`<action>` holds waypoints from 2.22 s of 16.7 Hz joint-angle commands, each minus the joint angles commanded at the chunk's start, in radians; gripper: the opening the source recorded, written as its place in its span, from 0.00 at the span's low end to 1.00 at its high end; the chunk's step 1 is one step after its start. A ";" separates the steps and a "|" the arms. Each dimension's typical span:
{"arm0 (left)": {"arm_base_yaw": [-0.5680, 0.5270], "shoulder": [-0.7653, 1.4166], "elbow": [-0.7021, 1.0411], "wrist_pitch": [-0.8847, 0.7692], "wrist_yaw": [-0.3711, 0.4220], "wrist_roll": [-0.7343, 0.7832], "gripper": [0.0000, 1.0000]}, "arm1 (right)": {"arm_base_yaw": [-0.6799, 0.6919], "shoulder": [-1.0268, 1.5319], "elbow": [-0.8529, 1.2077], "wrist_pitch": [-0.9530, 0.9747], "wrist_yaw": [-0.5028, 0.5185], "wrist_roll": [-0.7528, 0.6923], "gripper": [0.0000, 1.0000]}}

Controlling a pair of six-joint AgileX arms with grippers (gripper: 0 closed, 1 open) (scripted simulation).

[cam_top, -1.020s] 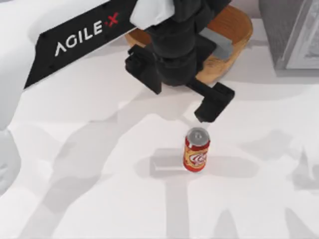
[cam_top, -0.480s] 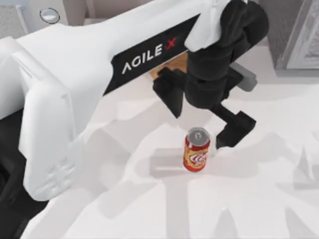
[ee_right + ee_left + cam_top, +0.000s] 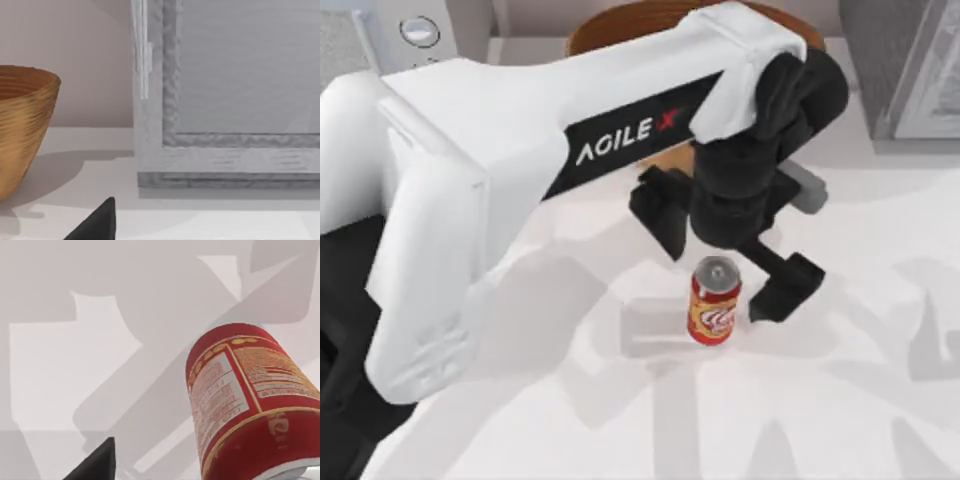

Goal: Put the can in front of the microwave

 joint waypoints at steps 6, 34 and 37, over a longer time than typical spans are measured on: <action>-0.001 0.002 -0.076 0.077 0.000 -0.001 1.00 | 0.000 0.000 0.000 0.000 0.000 0.000 1.00; -0.009 0.009 -0.007 -0.006 0.000 0.006 0.00 | 0.000 0.000 0.000 0.000 0.000 0.000 1.00; -0.002 -0.003 0.054 -0.065 0.000 0.000 0.00 | 0.000 0.000 0.000 0.000 0.000 0.000 1.00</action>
